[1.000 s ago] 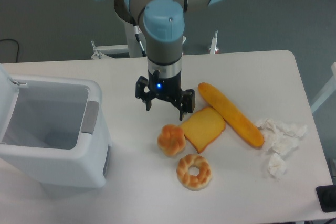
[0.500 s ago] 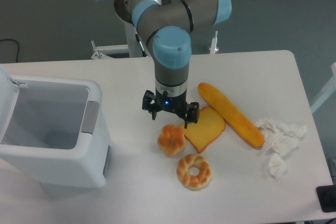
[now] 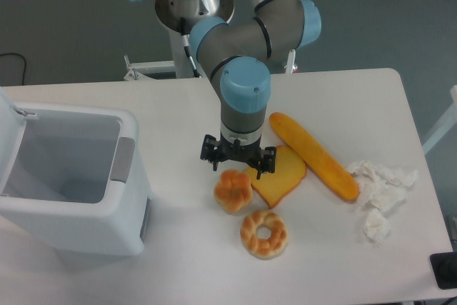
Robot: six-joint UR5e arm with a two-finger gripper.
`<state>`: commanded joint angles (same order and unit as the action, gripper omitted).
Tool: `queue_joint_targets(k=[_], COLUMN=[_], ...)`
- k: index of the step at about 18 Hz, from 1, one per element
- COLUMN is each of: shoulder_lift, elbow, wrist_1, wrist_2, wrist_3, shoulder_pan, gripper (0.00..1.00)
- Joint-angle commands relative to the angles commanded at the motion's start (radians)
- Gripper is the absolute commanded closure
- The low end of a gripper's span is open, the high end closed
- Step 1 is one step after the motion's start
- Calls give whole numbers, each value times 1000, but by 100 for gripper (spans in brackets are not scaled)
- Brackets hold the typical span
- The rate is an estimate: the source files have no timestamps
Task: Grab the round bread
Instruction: 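Reposition the gripper over the round bun and descend onto it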
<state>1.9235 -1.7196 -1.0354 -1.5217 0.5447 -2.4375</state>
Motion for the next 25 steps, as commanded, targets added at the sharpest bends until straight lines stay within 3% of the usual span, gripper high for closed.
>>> queue_joint_targets(k=[3, 6, 16, 25], shoulder_lift=[41, 43, 130, 150], elbow=[-2, 2, 47, 63], wrist_1=[2, 2, 6, 6], wrist_2=[-5, 3, 9, 34], wrist_3=[-25, -25, -64, -130], shoulder_pan=[-26, -63, -63, -54], gripper=[0, 0, 0, 0])
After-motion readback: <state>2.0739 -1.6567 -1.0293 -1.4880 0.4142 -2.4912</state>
